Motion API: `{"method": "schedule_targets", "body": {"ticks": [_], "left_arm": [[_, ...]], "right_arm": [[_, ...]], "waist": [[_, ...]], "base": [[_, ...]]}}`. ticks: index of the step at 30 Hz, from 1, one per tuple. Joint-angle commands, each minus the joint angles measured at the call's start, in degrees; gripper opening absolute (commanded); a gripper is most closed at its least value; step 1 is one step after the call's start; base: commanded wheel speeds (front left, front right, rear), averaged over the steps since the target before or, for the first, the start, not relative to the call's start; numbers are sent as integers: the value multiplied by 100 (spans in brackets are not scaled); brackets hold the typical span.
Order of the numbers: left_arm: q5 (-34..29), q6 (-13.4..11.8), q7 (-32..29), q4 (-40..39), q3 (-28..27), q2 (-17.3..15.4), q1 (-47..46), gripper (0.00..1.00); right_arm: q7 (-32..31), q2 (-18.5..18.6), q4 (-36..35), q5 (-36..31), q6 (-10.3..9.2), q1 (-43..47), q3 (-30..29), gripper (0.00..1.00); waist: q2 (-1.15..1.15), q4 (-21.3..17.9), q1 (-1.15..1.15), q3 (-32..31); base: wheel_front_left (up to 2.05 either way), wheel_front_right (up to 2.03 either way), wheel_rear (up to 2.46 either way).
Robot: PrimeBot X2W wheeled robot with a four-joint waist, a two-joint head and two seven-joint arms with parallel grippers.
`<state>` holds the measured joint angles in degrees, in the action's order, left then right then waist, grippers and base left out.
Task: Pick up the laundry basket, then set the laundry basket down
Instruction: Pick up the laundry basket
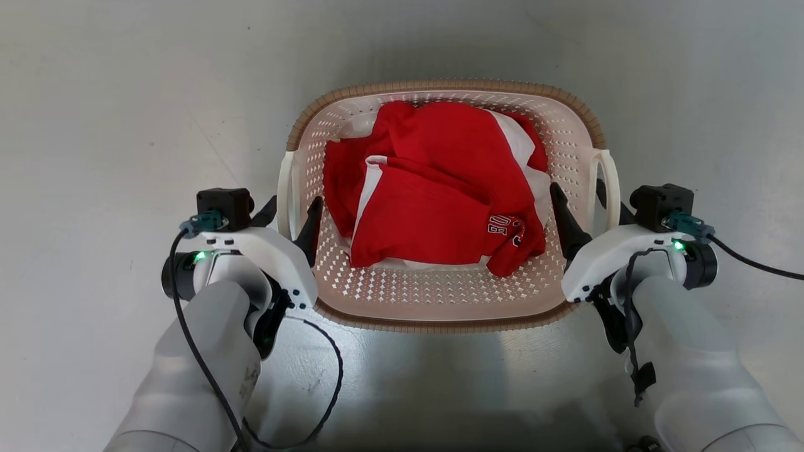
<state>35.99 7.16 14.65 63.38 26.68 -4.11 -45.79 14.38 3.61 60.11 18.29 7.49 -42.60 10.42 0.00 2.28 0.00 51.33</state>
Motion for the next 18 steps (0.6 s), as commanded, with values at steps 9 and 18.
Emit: {"method": "schedule_targets", "body": {"ticks": [9,18], "left_arm": [[428,33,35,92,248,-212,-60,0],[739,33,35,240,527,-261,-50,0]], "right_arm": [[62,-73,157,157,0,93,193,0],[62,-73,88,240,0,149,264,0]], "waist": [[0,-9,0,8],[0,-76,0,-163]], "base": [[0,0,0],[0,0,0]]}}
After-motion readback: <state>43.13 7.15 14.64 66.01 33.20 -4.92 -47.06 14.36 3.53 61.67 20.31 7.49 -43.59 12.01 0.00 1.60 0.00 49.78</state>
